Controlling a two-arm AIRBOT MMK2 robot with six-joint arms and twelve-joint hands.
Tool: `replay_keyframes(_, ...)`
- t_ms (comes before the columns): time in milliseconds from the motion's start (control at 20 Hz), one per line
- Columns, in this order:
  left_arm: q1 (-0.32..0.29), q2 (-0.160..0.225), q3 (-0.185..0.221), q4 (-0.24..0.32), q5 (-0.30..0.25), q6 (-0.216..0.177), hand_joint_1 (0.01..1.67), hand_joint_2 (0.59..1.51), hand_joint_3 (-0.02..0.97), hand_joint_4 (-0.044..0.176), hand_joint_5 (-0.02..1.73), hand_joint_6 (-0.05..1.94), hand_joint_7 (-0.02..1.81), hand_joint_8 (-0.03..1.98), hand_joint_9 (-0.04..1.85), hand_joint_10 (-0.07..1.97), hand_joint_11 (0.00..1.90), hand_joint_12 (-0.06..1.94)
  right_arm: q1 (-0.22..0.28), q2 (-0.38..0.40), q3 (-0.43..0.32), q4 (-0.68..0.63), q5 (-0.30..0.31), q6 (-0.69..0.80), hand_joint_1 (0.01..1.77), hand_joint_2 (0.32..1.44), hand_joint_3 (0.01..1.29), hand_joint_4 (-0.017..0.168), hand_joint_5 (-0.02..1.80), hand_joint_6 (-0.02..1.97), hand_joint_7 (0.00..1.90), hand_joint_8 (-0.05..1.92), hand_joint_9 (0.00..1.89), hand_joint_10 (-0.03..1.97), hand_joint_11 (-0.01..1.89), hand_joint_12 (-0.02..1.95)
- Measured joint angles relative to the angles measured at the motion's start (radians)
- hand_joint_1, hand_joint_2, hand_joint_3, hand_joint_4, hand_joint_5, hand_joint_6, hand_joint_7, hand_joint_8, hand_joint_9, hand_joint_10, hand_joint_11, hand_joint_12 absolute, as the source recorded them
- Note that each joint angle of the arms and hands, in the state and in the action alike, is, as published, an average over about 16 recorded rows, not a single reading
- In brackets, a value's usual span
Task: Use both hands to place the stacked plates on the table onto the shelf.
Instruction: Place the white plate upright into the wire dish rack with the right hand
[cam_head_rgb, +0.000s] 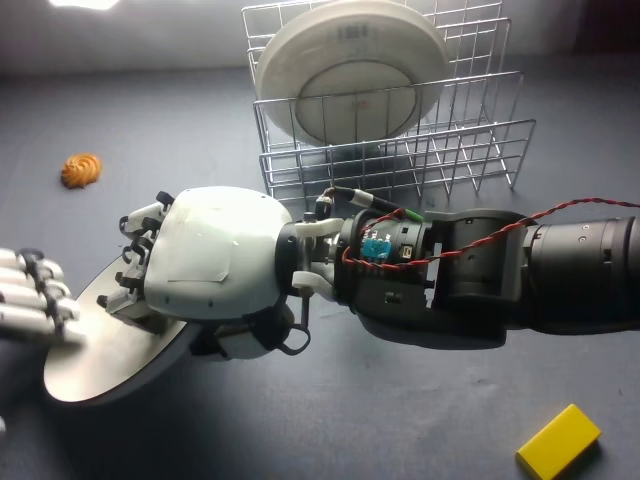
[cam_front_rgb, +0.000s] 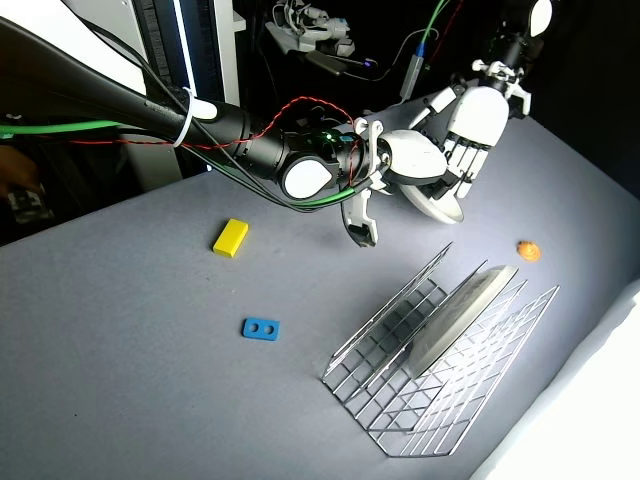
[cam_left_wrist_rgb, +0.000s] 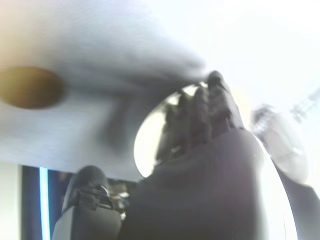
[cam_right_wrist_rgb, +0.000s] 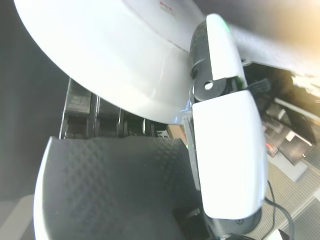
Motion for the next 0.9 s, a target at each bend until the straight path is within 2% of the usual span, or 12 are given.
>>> replay_keyframes(150,-0.047,0.009,0.019,-0.01,0.001,0.001,0.01,1.158,0.006,0.0,0.16,0.0,0.14,0.01,0.11,0.0,0.04,0.04,-0.001,0.013,-0.011,0.001,0.002,0.004,1.08,1.08,0.01,0.006,0.67,1.19,0.79,1.18,0.72,0.99,0.43,1.64)
replay_keyframes(350,-0.111,0.021,0.044,-0.019,0.001,0.001,0.01,1.158,0.006,0.001,0.17,0.01,0.15,0.01,0.12,0.01,0.04,0.03,0.004,0.049,-0.041,0.002,0.002,0.013,1.09,1.09,0.01,0.007,0.66,1.26,0.79,1.27,0.7,1.02,0.42,1.64)
replay_keyframes(600,-0.166,0.03,0.07,-0.018,-0.005,0.001,0.01,1.156,0.006,0.0,0.17,0.02,0.15,0.02,0.11,0.01,0.03,0.02,0.023,0.128,-0.112,0.001,0.003,0.026,1.1,1.11,0.01,0.014,0.68,1.32,0.79,1.29,0.69,1.03,0.42,1.62)
replay_keyframes(900,-0.197,0.034,0.088,-0.002,-0.018,0.001,0.01,1.152,0.006,0.001,0.17,0.01,0.14,0.02,0.1,0.01,0.02,0.0,0.05,0.253,-0.225,-0.001,0.004,0.039,1.12,1.14,0.01,0.016,0.69,1.35,0.8,1.25,0.7,1.01,0.44,1.61)
